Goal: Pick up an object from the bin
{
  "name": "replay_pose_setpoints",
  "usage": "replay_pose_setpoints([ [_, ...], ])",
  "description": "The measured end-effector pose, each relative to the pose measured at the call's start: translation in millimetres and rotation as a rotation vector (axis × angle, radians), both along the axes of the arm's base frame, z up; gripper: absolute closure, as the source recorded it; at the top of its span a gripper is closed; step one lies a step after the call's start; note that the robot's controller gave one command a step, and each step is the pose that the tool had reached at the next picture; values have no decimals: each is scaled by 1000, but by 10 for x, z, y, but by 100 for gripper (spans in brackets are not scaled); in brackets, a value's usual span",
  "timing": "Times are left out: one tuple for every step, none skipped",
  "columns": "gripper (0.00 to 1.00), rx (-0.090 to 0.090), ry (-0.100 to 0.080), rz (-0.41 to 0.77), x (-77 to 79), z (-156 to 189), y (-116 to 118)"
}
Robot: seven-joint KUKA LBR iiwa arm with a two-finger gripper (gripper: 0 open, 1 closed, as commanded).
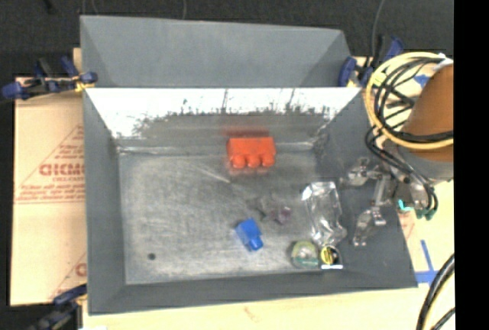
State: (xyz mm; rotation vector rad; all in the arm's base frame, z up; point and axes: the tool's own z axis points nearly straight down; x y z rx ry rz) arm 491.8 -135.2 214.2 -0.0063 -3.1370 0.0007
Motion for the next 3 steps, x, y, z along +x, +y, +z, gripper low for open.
replay_pose_setpoints([
  [0,-3,-14,86,417,-1282,563],
  [0,1,-12,3,695,-1126,704],
  [0,1,-11,-38,758,-989,752],
])
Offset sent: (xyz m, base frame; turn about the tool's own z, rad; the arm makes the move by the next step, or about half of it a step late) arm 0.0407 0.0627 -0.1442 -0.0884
